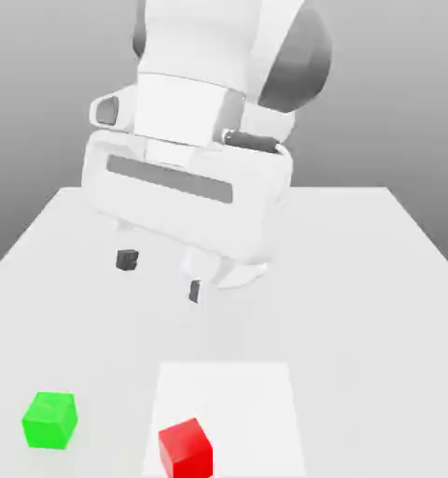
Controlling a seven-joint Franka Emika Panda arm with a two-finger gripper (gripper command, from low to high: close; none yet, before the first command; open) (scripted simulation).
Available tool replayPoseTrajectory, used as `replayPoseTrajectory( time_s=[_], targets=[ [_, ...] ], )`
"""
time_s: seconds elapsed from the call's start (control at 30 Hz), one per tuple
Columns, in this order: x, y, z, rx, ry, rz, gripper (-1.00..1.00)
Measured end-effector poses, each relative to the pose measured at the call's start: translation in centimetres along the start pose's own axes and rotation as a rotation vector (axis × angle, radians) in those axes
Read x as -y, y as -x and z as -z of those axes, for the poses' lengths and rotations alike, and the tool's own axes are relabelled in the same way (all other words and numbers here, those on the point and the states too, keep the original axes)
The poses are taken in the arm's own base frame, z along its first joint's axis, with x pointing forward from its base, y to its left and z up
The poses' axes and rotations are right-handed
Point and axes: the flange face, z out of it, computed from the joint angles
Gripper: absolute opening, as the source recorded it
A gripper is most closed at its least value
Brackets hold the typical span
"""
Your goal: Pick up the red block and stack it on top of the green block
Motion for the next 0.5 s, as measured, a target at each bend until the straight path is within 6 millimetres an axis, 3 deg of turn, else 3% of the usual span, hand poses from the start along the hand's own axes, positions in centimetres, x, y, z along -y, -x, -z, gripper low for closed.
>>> replayPoseTrajectory(
  time_s=[0.2, 0.43, 0.47, 0.5],
  targets=[
    [-2.7, 1.1, -9.7, 0.076, 0.146, -0.205, 0.0],
    [-5.5, 2.9, -19.0, 0.125, 0.218, -0.317, 0.0],
    [-5.7, 3.0, -19.9, 0.124, 0.219, -0.317, -1.0],
    [-5.7, 3.0, -19.9, 0.124, 0.219, -0.317, -1.0]
  ],
)
